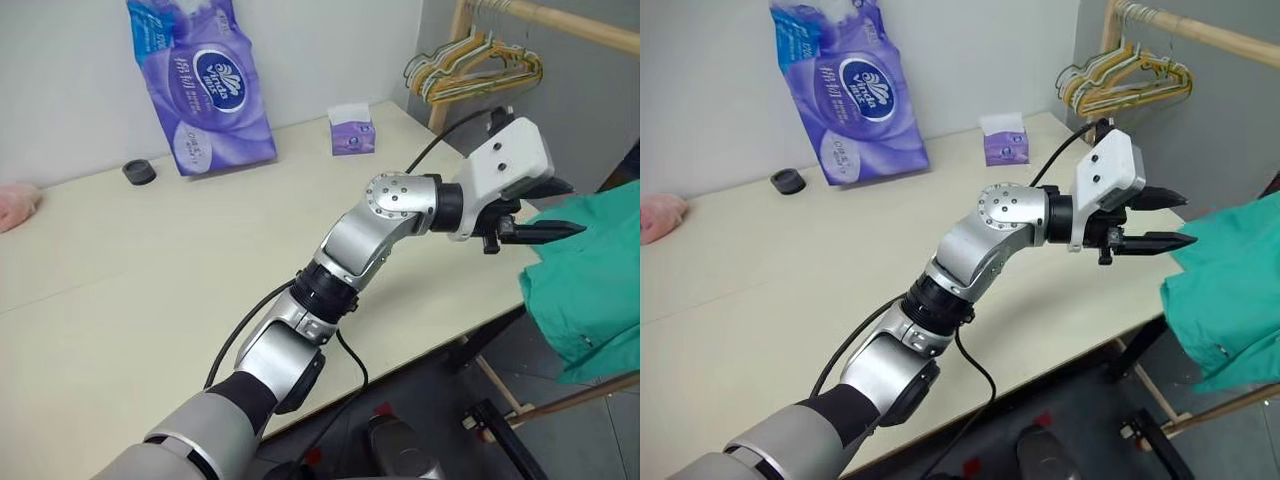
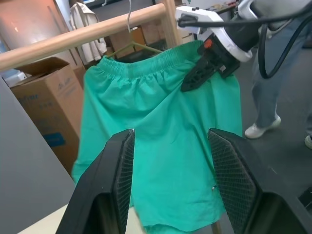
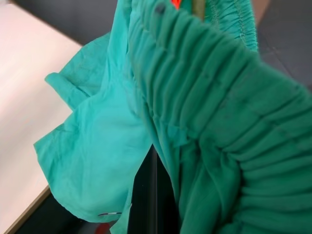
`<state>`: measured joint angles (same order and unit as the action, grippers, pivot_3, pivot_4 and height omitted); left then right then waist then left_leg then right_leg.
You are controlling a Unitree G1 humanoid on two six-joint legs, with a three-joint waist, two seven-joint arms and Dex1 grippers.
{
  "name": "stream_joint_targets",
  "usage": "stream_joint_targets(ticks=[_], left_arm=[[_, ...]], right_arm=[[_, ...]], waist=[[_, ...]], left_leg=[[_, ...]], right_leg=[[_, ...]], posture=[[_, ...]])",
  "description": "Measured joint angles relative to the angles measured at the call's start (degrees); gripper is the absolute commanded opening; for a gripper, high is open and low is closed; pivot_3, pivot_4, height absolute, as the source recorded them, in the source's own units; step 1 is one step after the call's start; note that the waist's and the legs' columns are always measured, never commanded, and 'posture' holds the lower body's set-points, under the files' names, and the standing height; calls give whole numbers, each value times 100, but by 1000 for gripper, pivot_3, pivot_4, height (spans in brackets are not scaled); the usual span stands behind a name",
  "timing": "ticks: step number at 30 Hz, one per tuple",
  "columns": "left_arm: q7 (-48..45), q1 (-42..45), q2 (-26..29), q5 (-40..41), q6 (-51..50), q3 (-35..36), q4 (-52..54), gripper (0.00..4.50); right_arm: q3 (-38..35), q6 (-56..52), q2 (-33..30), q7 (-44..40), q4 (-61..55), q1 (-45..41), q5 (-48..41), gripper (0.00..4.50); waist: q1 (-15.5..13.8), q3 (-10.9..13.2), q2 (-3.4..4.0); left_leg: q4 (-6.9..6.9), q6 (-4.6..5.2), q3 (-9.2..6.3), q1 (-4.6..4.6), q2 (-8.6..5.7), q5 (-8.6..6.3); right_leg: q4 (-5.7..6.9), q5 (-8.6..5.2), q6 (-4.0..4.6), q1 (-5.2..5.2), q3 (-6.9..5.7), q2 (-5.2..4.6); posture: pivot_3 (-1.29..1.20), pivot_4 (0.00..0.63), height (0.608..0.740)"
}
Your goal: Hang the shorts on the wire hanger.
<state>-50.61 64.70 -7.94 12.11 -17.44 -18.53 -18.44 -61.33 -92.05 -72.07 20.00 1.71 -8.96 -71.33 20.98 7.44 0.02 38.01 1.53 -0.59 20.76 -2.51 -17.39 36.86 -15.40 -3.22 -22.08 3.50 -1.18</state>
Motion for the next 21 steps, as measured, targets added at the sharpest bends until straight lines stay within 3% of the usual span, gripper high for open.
stream_joint_targets(ticks=[4,11,15,21], left_arm=[[28,168,-63,-2,208,38,-174,2507],[89,374,-97,41,441,101,-604,2507],[-274,436,-106,293,371,106,-713,2507],[-616,613,-125,586,234,136,-827,2507]], right_arm=[[657,2,-641,-417,1017,-562,570,0],[2194,298,-1365,-2076,2552,-988,1631,0],[2347,244,-1440,-2761,2728,-1058,2039,0],[2363,121,-1313,-3140,2659,-1344,2515,0]], waist=[[16,82,-5],[1,157,-4],[-7,170,-17],[2,172,-17]], left_leg=[[-4,7,34,-3,2,-4],[-3,24,77,-5,0,-16],[-3,20,73,-4,2,-19],[-1,16,75,-5,2,-21]], right_leg=[[-1,4,-10,-11,37,5],[-7,12,-42,-20,73,-1],[-7,12,-43,-21,73,0],[-6,13,-47,-22,77,-1]], posture=[[-466,177,740],[-442,183,740],[-444,180,740],[-457,174,740]])
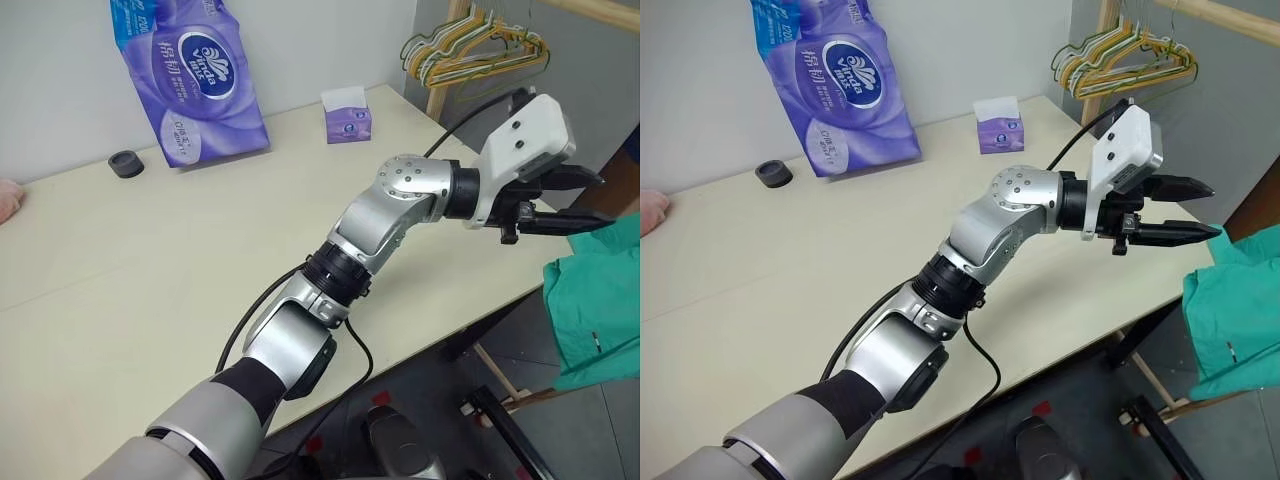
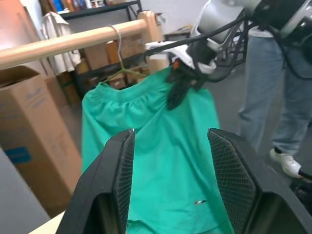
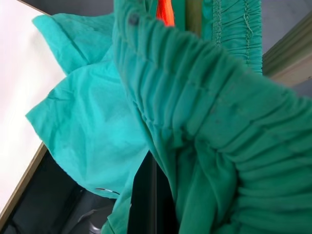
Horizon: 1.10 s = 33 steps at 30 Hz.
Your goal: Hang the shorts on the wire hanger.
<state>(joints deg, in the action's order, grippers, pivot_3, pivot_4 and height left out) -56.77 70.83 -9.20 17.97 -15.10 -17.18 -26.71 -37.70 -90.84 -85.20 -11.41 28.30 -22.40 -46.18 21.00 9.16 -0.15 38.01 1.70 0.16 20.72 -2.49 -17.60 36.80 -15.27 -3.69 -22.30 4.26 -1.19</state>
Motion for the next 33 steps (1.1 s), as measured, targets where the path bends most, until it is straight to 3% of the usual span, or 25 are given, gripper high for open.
stream_joint_targets(ticks=[1,2,5,14,21,25,33], left_arm=[[-34,59,-6,19,-9,16,-44,2507],[-57,98,-9,38,-21,21,-64,2546],[-149,135,-14,123,-33,29,-80,2546],[-259,138,-17,131,-9,-2,-79,2546],[-387,137,-17,108,87,-128,-77,2546],[-409,137,-17,91,161,-164,-80,2546],[-386,83,4,-47,180,-259,-76,2546]], right_arm=[[9,-4,41,-18,-8,-93,100,0],[21,-5,47,-54,-27,-118,184,524],[29,-39,61,-106,-133,-245,440,1354],[-463,-121,53,13,-573,-434,520,4461],[-1413,-121,34,789,-1920,102,-80,4461],[-1536,-121,155,1254,-2884,83,-534,4461],[-612,58,221,1486,-4553,-578,-314,4461]], waist=[[4,1,1],[3,2,3],[7,2,5],[59,1,8],[122,-3,14],[190,-4,15],[271,-8,22]], left_leg=[[0,0,1,0,0,0],[0,0,1,0,-1,0],[-1,-2,0,-1,1,-1],[0,-4,0,0,2,-2],[0,-4,-1,2,2,-2],[4,-4,5,1,2,-2],[2,-4,2,3,4,-2]], right_leg=[[0,0,0,0,1,0],[0,0,0,0,1,0],[3,0,-1,-3,1,0],[4,-1,-1,-3,2,-1],[4,-1,-3,-5,1,-1],[5,0,-7,-6,6,-1],[6,1,-7,-9,6,-2]], posture=[[-459,173,740],[-460,172,740],[-467,167,740],[-482,145,740],[-503,130,740],[-500,124,740],[-461,117,740]])
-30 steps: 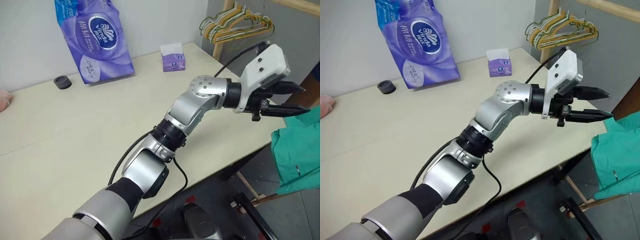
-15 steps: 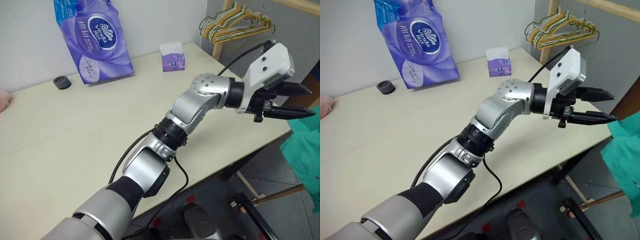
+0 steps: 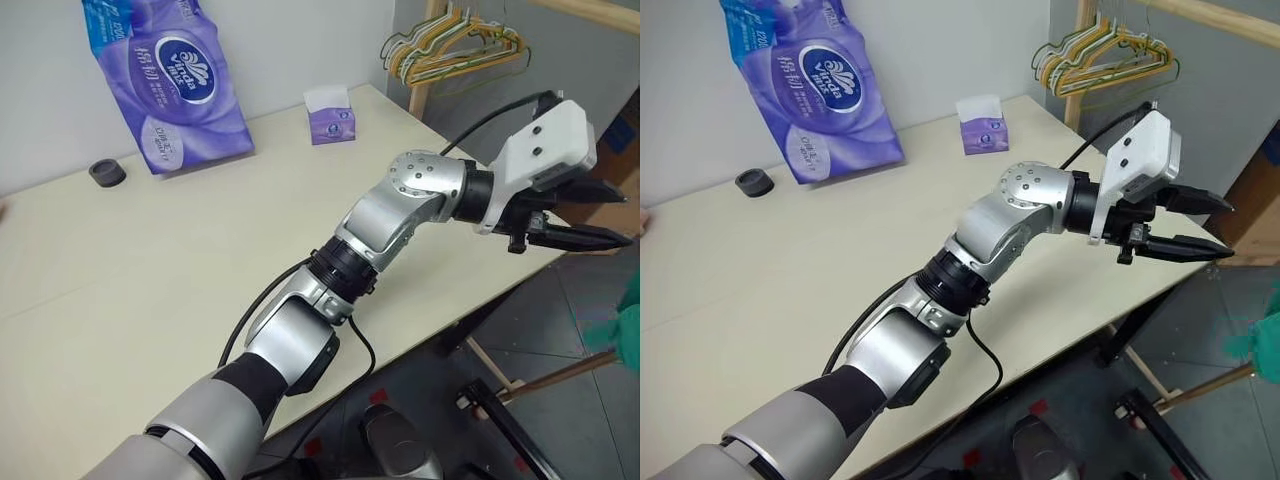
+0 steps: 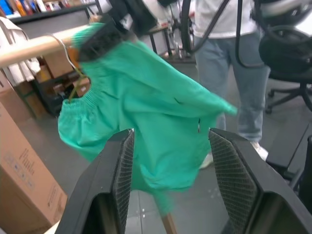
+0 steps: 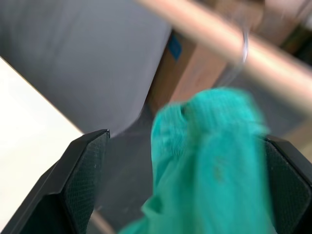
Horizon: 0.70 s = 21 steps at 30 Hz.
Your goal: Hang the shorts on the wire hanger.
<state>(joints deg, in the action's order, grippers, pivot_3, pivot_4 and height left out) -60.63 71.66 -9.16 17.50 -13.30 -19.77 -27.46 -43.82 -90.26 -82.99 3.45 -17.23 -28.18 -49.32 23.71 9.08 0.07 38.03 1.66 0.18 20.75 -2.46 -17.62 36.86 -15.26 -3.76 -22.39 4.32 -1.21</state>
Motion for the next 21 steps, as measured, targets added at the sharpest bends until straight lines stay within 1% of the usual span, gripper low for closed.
stream_joint_targets(ticks=[3,9,12,14,16,19,20,21], left_arm=[[1,-16,5,-57,-2,-3,1,2546],[16,-136,18,-129,-19,-2,11,2546],[22,-142,18,-144,-26,-1,26,2546],[26,-156,19,-161,-26,-2,27,2546],[49,-189,27,-203,-25,1,35,2546],[155,-443,126,-327,-7,1,150,2546],[171,-513,171,-345,-25,1,195,2546],[219,-719,354,-353,-133,2,417,2546]], right_arm=[[257,138,7,-53,-170,-174,242,4461],[874,967,-19,-260,-432,-269,969,4461],[954,1256,-19,-440,-685,-162,1336,4461],[974,1375,130,-563,-896,-175,1415,4461],[1045,1405,577,-591,-1193,-302,1394,4461],[1251,1210,1573,-590,-1683,-435,1208,4461],[1289,1162,1745,-588,-1746,-432,1198,4461],[1311,1145,2244,-571,-1982,-381,1162,4461]], waist=[[-10,0,0],[-13,-2,3],[-15,-2,2],[-8,-3,3],[3,-6,-3],[4,-12,1],[-4,-14,4],[3,-34,17]], left_leg=[[1,0,0,2,-1,0],[1,0,-1,2,0,0],[1,0,-2,2,0,0],[4,0,-1,2,1,0],[8,0,-2,2,4,0],[11,0,-3,2,2,0],[10,0,-4,2,1,0],[10,-1,-9,1,9,0]], right_leg=[[-1,0,0,0,0,-3],[5,0,0,-4,0,-5],[4,0,0,-4,0,-5],[5,1,-1,-3,1,-5],[7,3,-5,-2,2,-7],[13,6,-10,-2,3,-7],[13,6,-10,-2,1,-7],[15,7,-10,-2,3,-11]], posture=[[-455,117,740],[-454,115,740],[-456,112,740],[-455,110,740],[-454,109,740],[-423,106,740],[-413,105,740],[-403,102,740]])
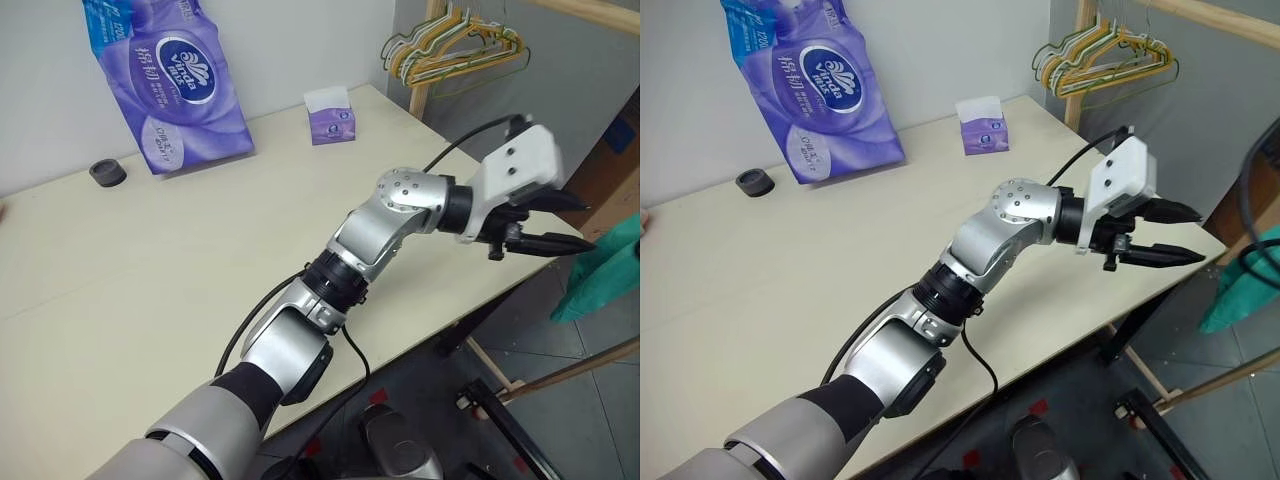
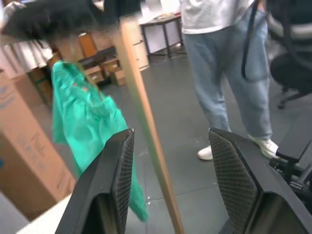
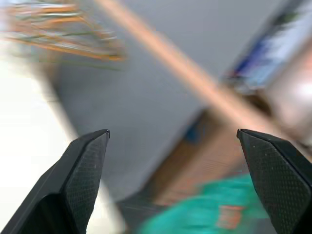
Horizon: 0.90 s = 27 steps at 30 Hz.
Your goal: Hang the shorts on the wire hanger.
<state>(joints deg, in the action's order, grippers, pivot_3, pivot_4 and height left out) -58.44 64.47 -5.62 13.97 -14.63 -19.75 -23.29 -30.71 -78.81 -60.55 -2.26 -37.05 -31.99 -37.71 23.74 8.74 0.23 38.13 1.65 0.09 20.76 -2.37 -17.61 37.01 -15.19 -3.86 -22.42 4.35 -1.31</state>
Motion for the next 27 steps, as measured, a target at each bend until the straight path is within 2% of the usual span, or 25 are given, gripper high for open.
stream_joint_targets(ticks=[4,7,10,14,19,23,27], left_arm=[[158,-891,797,-2,-549,140,813,2546],[454,-1448,1354,-162,-796,245,1197,2546],[1186,-1934,1570,-282,-1063,665,1485,2546],[2918,-2791,1526,-664,-1272,1546,2016,2546],[4735,-4192,1168,-1305,-1092,2097,2734,2546],[5474,-4882,1009,-1528,-861,2345,3016,2546],[5781,-4988,980,-1484,-783,2658,3014,2546]], right_arm=[[755,548,1393,-3,-786,852,-29,4461],[1311,1099,1878,42,-910,1208,290,4461],[1793,1905,2230,28,-817,1507,775,4461],[2579,2975,2938,-157,-176,1725,1262,4461],[3386,4194,3767,-334,1072,1767,1913,4461],[3697,5367,4336,-395,2282,1652,2517,4461],[3783,6171,4624,-655,3022,1621,2739,4461]], waist=[[-41,-29,16],[-233,-30,18],[-508,-48,-7],[-873,-107,-51],[-1398,-152,-102],[-1900,-168,-128],[-2271,-176,-141]], left_leg=[[6,-4,-16,-1,11,0],[59,-13,-19,30,-3,-1],[92,-18,-30,53,-3,-5],[94,-17,-34,48,-2,-5],[92,-25,-42,47,-1,-3],[92,-42,-48,45,-1,7],[92,-55,-67,46,-1,16]], right_leg=[[24,1,1,-5,-12,2],[86,17,27,-65,-15,-14],[107,23,31,-82,-20,-20],[106,38,38,-82,-24,-20],[106,51,59,-86,-33,-20],[105,66,81,-87,-47,-20],[104,77,99,-85,-68,-19]], posture=[[-340,95,740],[-291,89,740],[-235,80,740],[-151,73,740],[-44,68,740],[19,70,740],[77,71,740]])
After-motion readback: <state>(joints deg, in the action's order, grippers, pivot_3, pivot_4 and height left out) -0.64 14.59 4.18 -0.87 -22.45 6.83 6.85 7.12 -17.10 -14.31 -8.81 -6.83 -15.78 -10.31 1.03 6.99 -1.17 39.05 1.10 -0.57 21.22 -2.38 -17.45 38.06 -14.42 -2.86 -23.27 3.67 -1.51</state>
